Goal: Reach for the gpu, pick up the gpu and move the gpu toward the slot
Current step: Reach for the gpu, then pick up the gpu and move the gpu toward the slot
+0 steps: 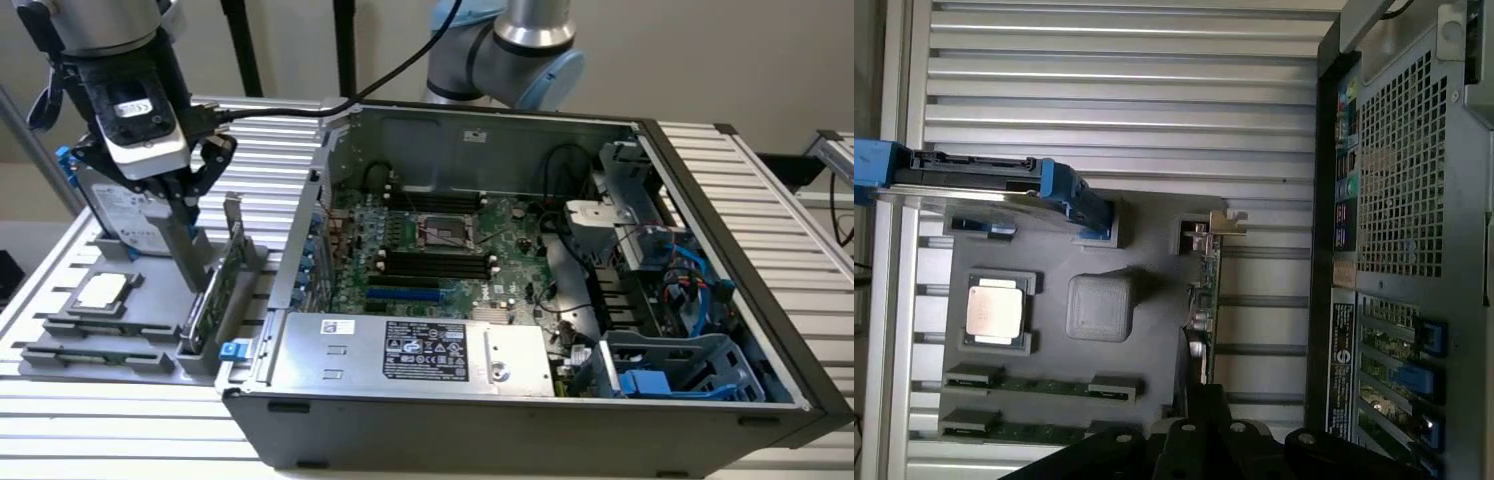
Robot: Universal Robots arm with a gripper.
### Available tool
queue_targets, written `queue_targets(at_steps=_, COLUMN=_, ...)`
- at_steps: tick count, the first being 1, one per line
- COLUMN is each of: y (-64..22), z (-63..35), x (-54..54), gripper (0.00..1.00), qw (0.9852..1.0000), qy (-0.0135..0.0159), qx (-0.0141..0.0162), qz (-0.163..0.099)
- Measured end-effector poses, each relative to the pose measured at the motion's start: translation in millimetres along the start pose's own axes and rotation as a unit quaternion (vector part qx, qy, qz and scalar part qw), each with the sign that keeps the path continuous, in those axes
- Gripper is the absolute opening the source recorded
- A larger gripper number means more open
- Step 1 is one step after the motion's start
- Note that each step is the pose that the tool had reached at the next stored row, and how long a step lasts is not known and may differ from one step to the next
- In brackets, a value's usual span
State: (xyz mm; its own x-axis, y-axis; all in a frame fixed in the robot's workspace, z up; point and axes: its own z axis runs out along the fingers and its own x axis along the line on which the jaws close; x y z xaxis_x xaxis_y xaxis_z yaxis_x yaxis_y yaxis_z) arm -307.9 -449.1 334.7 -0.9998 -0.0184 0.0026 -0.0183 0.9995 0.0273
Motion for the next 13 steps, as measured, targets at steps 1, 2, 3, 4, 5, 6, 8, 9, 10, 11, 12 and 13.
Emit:
queue_targets(at_steps=1, y=0.0, z=0.0, x=0.0, gripper=0.11, qw=1.0000, qy=0.0000, qx=0.0000, qz=0.000)
queue_targets(at_steps=2, y=0.0, z=0.0, x=0.0, gripper=0.11, qw=1.0000, qy=0.0000, qx=0.0000, qz=0.000)
queue_targets(at_steps=3, y=0.0, z=0.0, x=0.0, gripper=0.11, qw=1.0000, qy=0.0000, qx=0.0000, qz=0.000)
queue_targets(at_steps=4, y=0.0, z=0.0, x=0.0, gripper=0.11, qw=1.0000, qy=0.0000, qx=0.0000, qz=0.000)
queue_targets(at_steps=5, y=0.0, z=0.0, x=0.0, gripper=0.11, qw=1.0000, qy=0.0000, qx=0.0000, qz=0.000)
queue_targets(at_steps=6, y=0.0, z=0.0, x=0.0, gripper=0.11, qw=1.0000, qy=0.0000, qx=0.0000, qz=0.000)
queue_targets(at_steps=8, y=0.0, z=0.0, x=0.0, gripper=0.11, qw=1.0000, qy=0.0000, qx=0.0000, qz=0.000)
queue_targets(at_steps=9, y=0.0, z=0.0, x=0.0, gripper=0.11, qw=1.0000, qy=0.0000, qx=0.0000, qz=0.000)
queue_targets(at_steps=10, y=0.0, z=0.0, x=0.0, gripper=0.11, qw=1.0000, qy=0.0000, qx=0.0000, qz=0.000)
queue_targets(at_steps=11, y=0.0, z=0.0, x=0.0, gripper=0.11, qw=1.0000, qy=0.0001, qx=0.0000, qz=0.000)
queue_targets(at_steps=12, y=0.0, z=0.0, x=0.0, gripper=0.11, qw=1.0000, qy=0.0000, qx=0.0000, qz=0.000)
queue_targets(at_steps=13, y=0.0, z=0.0, x=0.0, gripper=0.11, qw=1.0000, qy=0.0000, qx=0.0000, qz=0.000)
